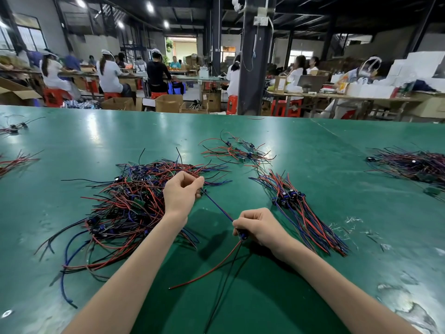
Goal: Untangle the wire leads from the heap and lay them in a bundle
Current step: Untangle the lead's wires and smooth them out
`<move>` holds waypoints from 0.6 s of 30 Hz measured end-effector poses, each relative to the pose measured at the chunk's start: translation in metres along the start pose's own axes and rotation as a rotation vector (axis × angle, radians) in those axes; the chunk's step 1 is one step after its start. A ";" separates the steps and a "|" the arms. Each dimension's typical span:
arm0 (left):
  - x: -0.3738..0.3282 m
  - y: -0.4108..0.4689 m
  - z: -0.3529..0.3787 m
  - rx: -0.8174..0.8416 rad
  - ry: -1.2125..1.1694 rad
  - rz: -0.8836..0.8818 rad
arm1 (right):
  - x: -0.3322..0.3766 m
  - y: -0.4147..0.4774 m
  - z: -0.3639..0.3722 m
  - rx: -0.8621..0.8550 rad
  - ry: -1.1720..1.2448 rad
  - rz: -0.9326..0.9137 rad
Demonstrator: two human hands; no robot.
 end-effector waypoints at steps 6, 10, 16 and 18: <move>-0.023 -0.010 0.000 -0.018 0.318 0.517 | 0.002 0.000 0.000 0.009 -0.010 -0.027; -0.008 0.000 -0.003 -0.025 -0.040 -0.012 | 0.006 0.000 0.000 0.015 0.016 -0.052; 0.001 -0.006 0.002 -0.010 -0.358 -0.342 | 0.013 -0.004 0.002 0.045 0.050 -0.067; 0.001 -0.007 0.003 0.004 -0.412 -0.416 | 0.015 -0.006 0.001 0.057 0.062 -0.059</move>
Point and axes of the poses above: each hand's wrist, its own y-axis towards the middle knuckle, its own z-axis out of the palm, x = y × z, the point moved 5 cm from there along y, towards the middle knuckle, and after that the axes turned 9 degrees about -x, right-handed, at the moved point
